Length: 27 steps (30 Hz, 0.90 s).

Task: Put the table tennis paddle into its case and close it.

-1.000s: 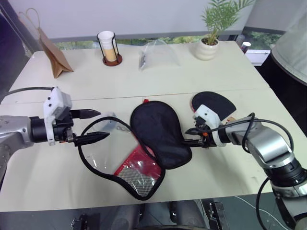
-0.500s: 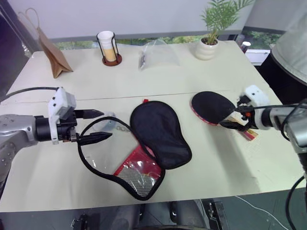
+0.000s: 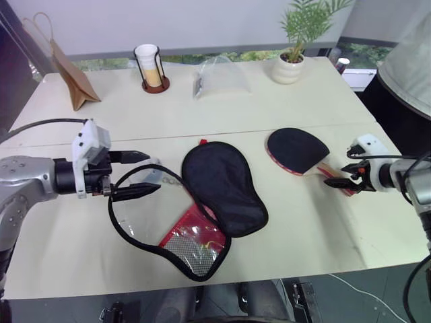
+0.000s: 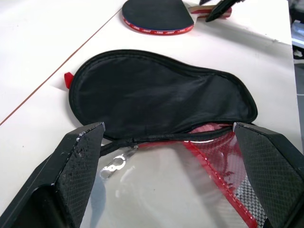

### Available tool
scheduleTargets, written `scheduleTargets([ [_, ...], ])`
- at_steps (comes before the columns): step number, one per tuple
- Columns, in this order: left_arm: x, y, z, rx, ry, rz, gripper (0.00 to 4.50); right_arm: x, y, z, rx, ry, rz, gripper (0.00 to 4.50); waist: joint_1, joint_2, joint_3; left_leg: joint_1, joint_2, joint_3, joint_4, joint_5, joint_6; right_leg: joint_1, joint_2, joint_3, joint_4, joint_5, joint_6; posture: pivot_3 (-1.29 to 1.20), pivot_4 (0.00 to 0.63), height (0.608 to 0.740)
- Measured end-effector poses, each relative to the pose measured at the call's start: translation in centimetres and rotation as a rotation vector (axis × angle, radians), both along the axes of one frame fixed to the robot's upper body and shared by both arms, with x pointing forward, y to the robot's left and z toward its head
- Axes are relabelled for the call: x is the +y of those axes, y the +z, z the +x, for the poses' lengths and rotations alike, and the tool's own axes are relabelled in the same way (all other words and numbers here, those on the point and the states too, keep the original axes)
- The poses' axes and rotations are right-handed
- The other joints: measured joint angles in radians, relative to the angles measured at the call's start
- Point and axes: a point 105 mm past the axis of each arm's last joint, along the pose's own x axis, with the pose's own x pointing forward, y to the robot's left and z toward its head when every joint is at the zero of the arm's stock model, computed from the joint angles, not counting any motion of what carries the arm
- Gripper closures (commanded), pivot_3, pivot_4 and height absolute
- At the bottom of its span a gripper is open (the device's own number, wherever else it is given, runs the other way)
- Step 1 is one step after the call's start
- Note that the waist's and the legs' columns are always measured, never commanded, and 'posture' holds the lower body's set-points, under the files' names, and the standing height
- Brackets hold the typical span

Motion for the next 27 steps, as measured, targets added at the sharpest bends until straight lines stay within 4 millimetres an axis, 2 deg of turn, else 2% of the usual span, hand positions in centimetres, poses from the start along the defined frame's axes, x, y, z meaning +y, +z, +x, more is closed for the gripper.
scheduleTargets([
  [2,-0.1,-0.1,0.0,0.004,-0.003,-0.001,0.00,0.1,0.0,0.0,0.005,0.002,0.019,3.40,0.001,0.000,0.000,0.000,0.000,0.000,0.000,0.000,0.000,0.000,0.000,0.000,0.000,0.000,0.001,0.00,0.150,0.740],
  [3,-0.2,-0.2,0.0,0.008,-0.008,-0.001,0.00,0.1,0.0,0.1,0.003,-0.004,0.029,3.66,0.001,0.000,0.000,0.000,0.000,0.000,0.001,0.000,0.000,0.000,0.000,0.000,0.000,0.001,0.001,0.00,0.150,0.740],
  [9,-1.0,-0.4,-0.1,0.025,-0.054,0.001,0.00,0.6,0.8,-0.7,0.022,0.003,0.028,3.65,0.003,0.001,0.000,-0.001,0.000,0.000,0.000,0.000,0.000,-0.001,0.000,0.000,0.000,0.001,0.002,0.00,0.150,0.740],
  [12,-1.5,-0.6,0.0,0.030,-0.077,-0.004,0.00,1.9,2.2,-1.1,0.001,0.007,0.050,3.65,0.000,0.002,0.001,-0.001,0.000,0.000,0.000,0.000,0.000,-0.001,0.000,0.000,0.001,0.001,0.002,0.00,0.150,0.740],
  [14,-1.9,-1.1,0.0,0.049,-0.099,-0.004,0.00,3.8,3.7,-1.6,-0.018,-0.006,0.075,3.65,-0.002,0.002,0.001,-0.001,0.000,0.000,0.000,0.000,0.000,-0.002,0.000,0.000,0.001,0.001,0.002,0.00,0.150,0.740],
  [16,-2.1,-1.2,0.3,0.053,-0.111,-0.006,0.00,7.3,5.2,-2.2,-0.047,0.030,0.126,3.65,-0.003,0.002,0.001,-0.001,0.003,0.000,0.000,0.000,0.000,-0.003,0.002,0.000,0.002,0.001,0.002,0.00,0.150,0.740],
  [18,-2.4,-1.2,0.4,0.048,-0.132,-0.003,0.00,10.7,5.9,-3.0,-0.055,0.083,0.176,3.65,0.001,0.002,0.001,-0.001,0.003,0.000,0.000,0.000,0.000,-0.003,0.002,0.000,0.002,0.001,0.002,0.00,0.150,0.740],
  [21,-2.3,-1.4,0.6,0.049,-0.136,0.003,0.00,14.5,5.1,-4.1,-0.050,0.149,0.224,3.65,0.005,0.001,0.001,-0.002,0.002,-0.001,0.000,0.000,0.000,-0.003,0.001,0.000,0.001,0.001,0.002,0.00,0.150,0.740],
  [25,-2.3,-1.7,0.9,0.053,-0.142,0.009,0.00,17.2,3.5,-4.9,-0.061,0.173,0.267,3.65,0.017,0.001,0.001,-0.004,-0.002,-0.001,0.002,0.000,0.001,-0.003,-0.001,0.001,0.000,0.002,0.002,0.00,0.150,0.740],
  [27,-2.4,-1.7,0.9,0.052,-0.144,0.008,0.00,17.9,2.8,-5.1,-0.057,0.164,0.281,3.65,0.021,0.001,0.001,-0.004,-0.002,0.000,0.002,0.000,0.001,-0.003,-0.001,0.001,0.000,0.002,0.003,0.00,0.150,0.740],
])
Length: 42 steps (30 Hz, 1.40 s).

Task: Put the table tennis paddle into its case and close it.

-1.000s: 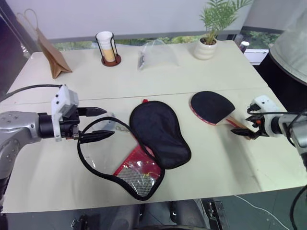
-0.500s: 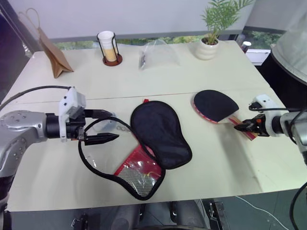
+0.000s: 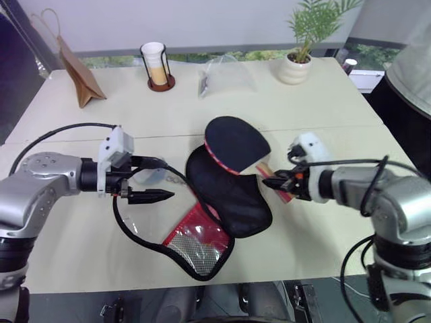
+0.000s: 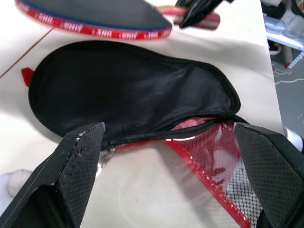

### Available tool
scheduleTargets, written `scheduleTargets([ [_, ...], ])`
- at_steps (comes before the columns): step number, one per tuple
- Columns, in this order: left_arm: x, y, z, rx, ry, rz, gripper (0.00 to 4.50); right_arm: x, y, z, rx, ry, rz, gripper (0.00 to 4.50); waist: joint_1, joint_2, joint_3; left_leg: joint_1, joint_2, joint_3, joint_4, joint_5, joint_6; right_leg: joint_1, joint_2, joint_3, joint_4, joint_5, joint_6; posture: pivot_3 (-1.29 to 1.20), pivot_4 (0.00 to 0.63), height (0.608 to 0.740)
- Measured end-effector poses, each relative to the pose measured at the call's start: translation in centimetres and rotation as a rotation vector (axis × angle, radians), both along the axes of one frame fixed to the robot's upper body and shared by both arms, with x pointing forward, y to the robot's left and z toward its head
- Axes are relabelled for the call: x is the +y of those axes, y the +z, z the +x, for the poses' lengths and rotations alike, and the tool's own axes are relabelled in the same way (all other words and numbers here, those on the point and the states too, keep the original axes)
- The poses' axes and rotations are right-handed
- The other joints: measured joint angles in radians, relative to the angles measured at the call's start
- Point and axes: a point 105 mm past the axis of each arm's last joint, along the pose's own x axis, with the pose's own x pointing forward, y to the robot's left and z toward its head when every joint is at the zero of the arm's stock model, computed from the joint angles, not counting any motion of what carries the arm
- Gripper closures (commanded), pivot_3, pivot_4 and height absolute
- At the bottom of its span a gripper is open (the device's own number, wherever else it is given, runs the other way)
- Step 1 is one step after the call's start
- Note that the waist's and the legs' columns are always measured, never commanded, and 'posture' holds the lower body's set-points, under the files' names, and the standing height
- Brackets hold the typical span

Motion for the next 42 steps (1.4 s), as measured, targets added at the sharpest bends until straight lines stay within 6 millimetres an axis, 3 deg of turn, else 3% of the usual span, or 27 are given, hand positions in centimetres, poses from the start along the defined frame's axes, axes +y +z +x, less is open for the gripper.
scheduleTargets([
  [5,0.1,-0.1,0.1,-0.001,0.006,0.007,0.00,1.5,-1.7,-0.7,0.033,-0.010,0.024,3.65,0.000,0.000,0.000,0.000,0.001,0.000,0.000,0.000,0.000,0.000,0.001,0.000,0.001,0.000,0.000,0.00,0.150,0.740],
  [10,0.1,-0.1,0.1,-0.002,0.005,0.008,0.00,2.8,-2.1,-1.1,0.042,0.003,0.036,3.65,-0.007,0.000,0.000,0.001,0.001,0.000,0.000,0.000,0.000,0.000,0.001,0.000,0.001,0.000,0.000,0.00,0.150,0.740],
  [23,-0.1,-0.3,-0.2,-0.001,-0.001,0.012,0.00,3.7,-3.3,-1.5,0.118,0.000,0.037,3.65,-0.023,0.000,0.000,0.001,0.001,0.000,0.000,0.000,0.000,0.000,0.002,0.000,0.001,0.000,0.000,0.00,0.150,0.740],
  [25,0.0,-0.3,-0.2,0.002,0.002,0.012,0.00,3.9,-3.5,-1.5,0.129,0.004,0.033,2.60,-0.023,0.000,0.000,0.001,0.002,0.000,0.000,0.000,0.000,0.000,0.002,0.000,0.001,0.000,0.000,0.00,0.150,0.740],
  [26,0.0,-0.4,-0.2,0.004,0.003,0.012,0.00,4.0,-3.4,-1.5,0.129,0.009,0.033,2.37,-0.023,0.000,0.000,0.001,0.002,0.000,0.000,0.000,0.000,0.000,0.002,0.000,0.001,0.000,0.000,0.00,0.150,0.740],
  [31,0.4,-0.6,-0.4,0.013,0.015,0.014,0.00,4.3,-2.8,-1.2,0.114,0.020,0.031,0.04,-0.023,0.000,0.000,0.001,0.002,0.000,0.000,0.000,0.000,0.000,0.002,0.000,0.001,0.000,0.000,0.00,0.150,0.740],
  [33,0.5,-0.7,-0.4,0.019,0.017,0.014,0.00,4.0,-2.4,-0.9,0.111,0.022,0.023,0.04,-0.023,0.000,0.000,0.001,0.002,0.000,0.000,0.000,0.001,0.000,0.002,0.000,0.001,0.000,0.000,0.00,0.150,0.740],
  [37,1.8,-0.1,0.0,0.009,0.053,0.024,0.00,3.7,1.1,-0.3,0.025,0.094,0.042,0.04,-0.023,0.000,0.000,0.002,0.002,0.000,0.000,0.000,0.001,0.000,0.002,0.000,0.001,0.000,0.000,0.00,0.150,0.740],
  [42,6.8,1.5,1.2,-0.033,0.173,0.124,0.00,2.6,4.5,-0.7,-0.063,0.231,0.051,0.04,-0.023,0.000,0.000,0.002,0.002,0.000,-0.001,0.000,0.002,0.001,0.003,-0.001,0.000,0.000,0.001,0.00,0.150,0.740],
])
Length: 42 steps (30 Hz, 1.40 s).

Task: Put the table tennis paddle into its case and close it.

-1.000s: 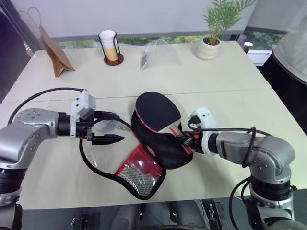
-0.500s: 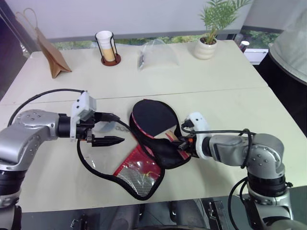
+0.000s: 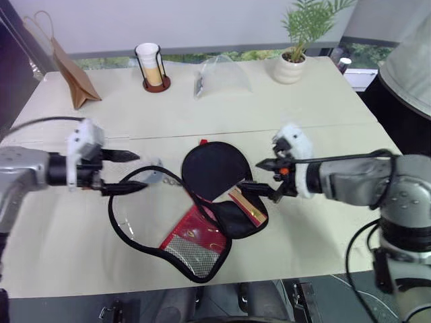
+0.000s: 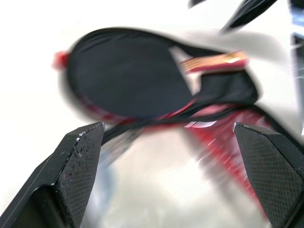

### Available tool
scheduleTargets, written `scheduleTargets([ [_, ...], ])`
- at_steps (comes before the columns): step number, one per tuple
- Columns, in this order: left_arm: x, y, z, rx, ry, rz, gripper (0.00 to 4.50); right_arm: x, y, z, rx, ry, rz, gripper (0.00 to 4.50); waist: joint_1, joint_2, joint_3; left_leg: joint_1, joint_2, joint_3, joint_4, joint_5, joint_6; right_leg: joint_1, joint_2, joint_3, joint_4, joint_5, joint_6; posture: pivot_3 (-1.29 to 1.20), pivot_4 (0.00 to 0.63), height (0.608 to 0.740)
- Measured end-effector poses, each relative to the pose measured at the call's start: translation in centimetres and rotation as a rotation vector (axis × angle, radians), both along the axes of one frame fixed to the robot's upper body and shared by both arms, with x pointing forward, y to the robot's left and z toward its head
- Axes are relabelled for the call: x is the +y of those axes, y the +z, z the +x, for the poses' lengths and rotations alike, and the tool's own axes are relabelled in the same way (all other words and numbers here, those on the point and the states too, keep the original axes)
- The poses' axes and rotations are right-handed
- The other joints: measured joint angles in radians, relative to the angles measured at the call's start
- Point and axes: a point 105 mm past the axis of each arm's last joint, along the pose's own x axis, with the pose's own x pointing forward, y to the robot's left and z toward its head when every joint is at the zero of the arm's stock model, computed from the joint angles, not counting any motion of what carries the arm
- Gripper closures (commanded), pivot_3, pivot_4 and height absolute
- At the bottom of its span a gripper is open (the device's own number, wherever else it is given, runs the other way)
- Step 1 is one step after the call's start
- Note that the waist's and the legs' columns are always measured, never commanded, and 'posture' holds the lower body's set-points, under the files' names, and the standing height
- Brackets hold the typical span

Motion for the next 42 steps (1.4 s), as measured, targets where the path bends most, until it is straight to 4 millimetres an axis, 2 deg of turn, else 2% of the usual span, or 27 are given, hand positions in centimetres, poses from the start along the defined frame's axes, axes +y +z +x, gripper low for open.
scheduleTargets([
  [3,3.9,0.7,0.5,-0.029,0.096,0.079,0.00,0.0,0.9,0.0,-0.060,0.087,-0.006,0.04,-0.004,0.000,0.000,0.000,0.000,0.001,0.000,0.000,0.000,0.000,0.000,0.000,0.000,0.000,0.000,0.00,0.150,0.740],
  [4,4.5,0.7,0.5,-0.029,0.113,0.092,0.00,0.0,0.9,0.1,-0.066,0.096,-0.007,0.04,-0.005,0.000,0.000,0.000,0.000,0.001,-0.001,0.000,0.000,0.000,-0.001,0.000,0.000,0.000,0.000,0.00,0.150,0.740],
  [8,9.0,-0.4,0.4,-0.023,0.214,0.202,0.00,-0.3,1.6,1.6,-0.122,0.138,-0.004,0.04,-0.004,0.000,0.000,0.000,0.001,0.001,-0.001,0.000,0.000,-0.001,-0.001,0.000,0.000,0.000,0.000,0.00,0.150,0.740],
  [11,10.9,-2.2,-0.2,0.014,0.241,0.271,0.00,-0.8,2.2,2.5,-0.168,0.146,-0.004,0.04,0.001,0.000,0.000,-0.001,0.000,0.001,-0.001,0.000,0.000,-0.001,-0.002,0.001,-0.001,0.000,0.000,0.00,0.150,0.740],
  [14,10.9,-4.6,-1.3,0.077,0.224,0.277,0.00,-0.9,2.2,2.8,-0.182,0.167,-0.010,0.04,0.002,0.000,0.000,-0.002,0.000,0.001,-0.001,-0.001,0.000,-0.002,-0.003,0.001,-0.001,0.000,0.000,0.00,0.150,0.740],
  [16,9.3,-6.5,-2.1,0.118,0.167,0.243,0.00,-1.2,2.3,3.1,-0.196,0.162,-0.016,0.04,0.003,0.000,0.000,-0.002,-0.001,0.001,-0.001,-0.001,0.000,-0.002,-0.003,0.001,-0.001,0.000,-0.001,0.00,0.150,0.740],
  [19,4.6,-8.4,-3.1,0.144,0.046,0.137,0.00,-1.9,2.3,3.5,-0.209,0.142,-0.032,0.04,0.004,-0.001,0.000,-0.004,0.000,0.001,0.000,-0.001,0.000,-0.003,-0.003,0.001,-0.001,0.000,-0.001,0.00,0.150,0.740],
  [23,-0.8,-7.5,-3.4,0.075,-0.080,0.043,0.00,-3.1,2.8,4.0,-0.233,0.107,-0.050,0.04,0.004,-0.001,0.000,-0.004,0.000,0.001,0.000,-0.001,0.000,-0.003,-0.003,0.001,-0.001,0.000,-0.001,0.00,0.150,0.740],
  [26,-3.1,-6.9,-3.0,0.057,-0.117,-0.018,0.00,-3.7,3.2,4.1,-0.248,0.084,-0.055,0.04,0.003,-0.001,0.000,-0.003,0.000,0.001,0.001,0.000,0.000,-0.003,-0.002,0.001,0.000,0.000,0.000,0.00,0.150,0.740],
  [29,-5.2,-5.0,-1.6,0.014,-0.150,-0.109,0.00,-4.3,3.8,4.1,-0.259,0.064,-0.059,0.04,0.004,-0.001,0.000,-0.003,0.000,0.001,0.002,0.000,0.000,-0.002,-0.002,0.001,0.000,0.000,0.000,0.00,0.150,0.740],
  [31,-7.7,-3.4,0.2,-0.045,-0.190,-0.202,0.00,-5.1,4.2,4.2,-0.276,0.036,-0.073,0.04,0.016,0.000,0.000,-0.003,0.000,0.001,0.005,0.000,0.000,-0.001,-0.001,0.000,0.001,0.001,0.002,0.00,0.150,0.740],
  [33,-9.6,-3.0,1.3,-0.058,-0.220,-0.249,0.00,-5.4,4.6,4.2,-0.292,0.021,-0.074,0.04,0.021,0.000,0.000,-0.003,-0.001,0.001,0.008,-0.001,0.001,0.001,-0.001,0.000,0.000,0.002,0.003,0.00,0.150,0.740],
  [36,-12.3,-3.5,2.8,-0.043,-0.235,-0.298,0.00,-6.3,5.1,4.4,-0.304,-0.023,-0.080,0.04,0.025,0.000,0.000,-0.004,-0.001,0.001,0.011,-0.003,0.003,0.002,-0.001,0.000,0.000,0.003,0.004,0.00,0.150,0.740],
  [38,-14.6,-4.7,4.1,-0.033,-0.241,-0.304,0.00,-7.2,5.6,4.3,-0.314,-0.063,-0.088,0.04,0.028,0.000,0.000,-0.004,-0.002,0.002,0.013,-0.003,0.004,0.002,-0.002,0.001,0.000,0.003,0.005,0.00,0.150,0.740],
  [42,-17.3,-7.8,5.7,-0.032,-0.255,-0.197,0.00,-7.8,5.7,4.0,-0.314,-0.094,-0.093,0.04,0.026,-0.001,0.000,-0.005,-0.002,0.002,0.013,-0.003,0.005,0.002,-0.002,0.001,0.000,0.003,0.005,0.00,0.150,0.740],
])
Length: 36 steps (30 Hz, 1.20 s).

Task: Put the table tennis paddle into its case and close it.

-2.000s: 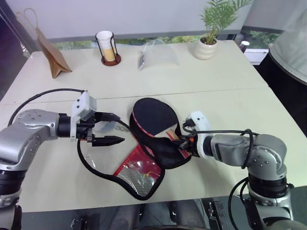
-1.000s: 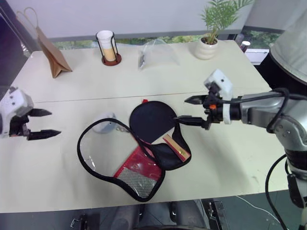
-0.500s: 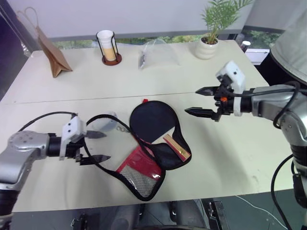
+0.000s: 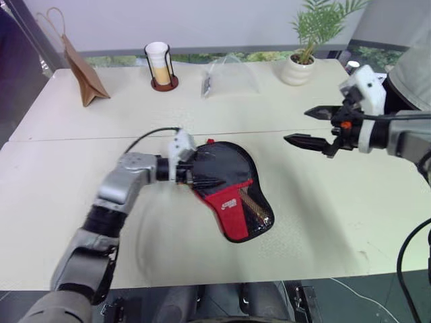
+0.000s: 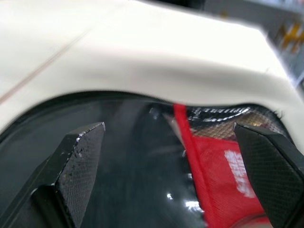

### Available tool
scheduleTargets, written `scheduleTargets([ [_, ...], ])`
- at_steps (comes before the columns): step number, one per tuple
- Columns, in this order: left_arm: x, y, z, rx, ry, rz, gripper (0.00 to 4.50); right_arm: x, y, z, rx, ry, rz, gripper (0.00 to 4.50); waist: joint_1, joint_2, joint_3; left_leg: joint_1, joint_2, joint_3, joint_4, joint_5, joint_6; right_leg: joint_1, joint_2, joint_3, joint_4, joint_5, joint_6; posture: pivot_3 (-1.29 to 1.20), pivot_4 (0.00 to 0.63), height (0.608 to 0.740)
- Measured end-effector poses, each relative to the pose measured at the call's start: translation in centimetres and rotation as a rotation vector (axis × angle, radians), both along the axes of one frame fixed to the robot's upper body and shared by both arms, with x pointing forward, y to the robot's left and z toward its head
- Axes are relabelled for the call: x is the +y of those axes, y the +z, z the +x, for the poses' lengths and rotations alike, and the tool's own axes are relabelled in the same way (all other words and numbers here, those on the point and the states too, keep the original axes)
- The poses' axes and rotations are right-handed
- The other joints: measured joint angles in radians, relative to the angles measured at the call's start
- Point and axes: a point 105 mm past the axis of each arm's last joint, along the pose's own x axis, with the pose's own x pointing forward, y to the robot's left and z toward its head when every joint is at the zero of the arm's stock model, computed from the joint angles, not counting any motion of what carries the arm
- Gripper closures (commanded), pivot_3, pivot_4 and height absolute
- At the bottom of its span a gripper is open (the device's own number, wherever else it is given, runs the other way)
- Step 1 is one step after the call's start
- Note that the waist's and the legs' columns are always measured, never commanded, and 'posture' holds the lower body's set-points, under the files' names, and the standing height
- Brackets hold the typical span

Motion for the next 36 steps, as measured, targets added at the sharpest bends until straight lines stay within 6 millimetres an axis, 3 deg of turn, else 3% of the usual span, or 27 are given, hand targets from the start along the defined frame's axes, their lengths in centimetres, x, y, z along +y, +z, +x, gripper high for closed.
scheduleTargets([
  [3,-0.8,-2.3,0.3,-0.028,-0.024,0.101,0.00,-0.4,-1.1,-0.4,0.041,-0.022,-0.005,0.04,-0.003,0.000,0.000,0.000,0.000,0.000,0.000,0.000,0.001,-0.001,0.000,0.001,0.001,0.000,0.000,0.00,0.150,0.740],
  [8,-1.0,-2.3,0.6,-0.089,-0.064,0.141,0.00,-0.2,-3.2,-1.3,0.106,0.001,-0.030,0.04,-0.002,0.001,-0.001,0.000,0.000,0.000,0.001,0.000,0.001,0.000,0.000,0.001,0.001,0.000,0.000,0.00,0.150,0.740],
  [11,-0.7,-2.0,0.6,-0.079,-0.057,0.133,0.00,0.2,-3.2,-1.6,0.114,0.030,-0.030,0.04,-0.003,0.001,-0.001,0.000,0.001,0.000,0.001,0.000,0.001,0.000,0.000,0.000,0.001,0.000,0.000,0.00,0.150,0.740],
  [13,-0.2,-1.3,0.7,-0.076,-0.041,0.116,0.00,0.9,-3.5,-1.6,0.126,0.059,-0.028,0.04,-0.004,0.001,0.000,0.000,0.001,0.000,0.001,0.000,0.001,0.000,0.000,0.000,0.001,0.000,0.000,0.00,0.150,0.740],
  [19,2.6,4.2,-0.1,-0.116,0.010,-0.026,0.00,5.1,-5.5,-2.1,0.182,0.240,0.017,0.04,-0.008,0.001,0.000,0.000,0.001,0.000,0.001,0.000,0.001,-0.001,0.001,0.000,0.001,0.000,0.000,0.00,0.150,0.740],
  [21,4.1,5.2,-0.6,-0.114,0.038,-0.043,0.00,6.1,-6.3,-2.0,0.206,0.270,0.035,0.04,-0.009,0.001,0.000,0.000,0.000,0.000,0.001,0.000,0.001,-0.001,0.001,0.001,0.001,0.000,0.000,0.00,0.150,0.740],
  [26,7.5,5.5,-1.6,-0.088,0.126,-0.016,0.00,6.2,-9.1,-0.8,0.333,0.233,0.066,0.04,-0.005,0.001,0.000,0.000,0.000,0.000,0.001,0.000,0.001,-0.001,0.000,0.001,0.001,0.000,0.000,0.00,0.150,0.740],
  [36,9.2,6.2,-4.0,-0.085,0.177,0.004,0.00,5.9,-13.3,-0.6,0.611,0.121,0.139,0.04,-0.004,0.000,0.000,0.000,0.000,0.000,0.000,0.000,0.000,-0.001,0.001,0.001,0.001,0.000,0.000,0.00,0.150,0.740],
])
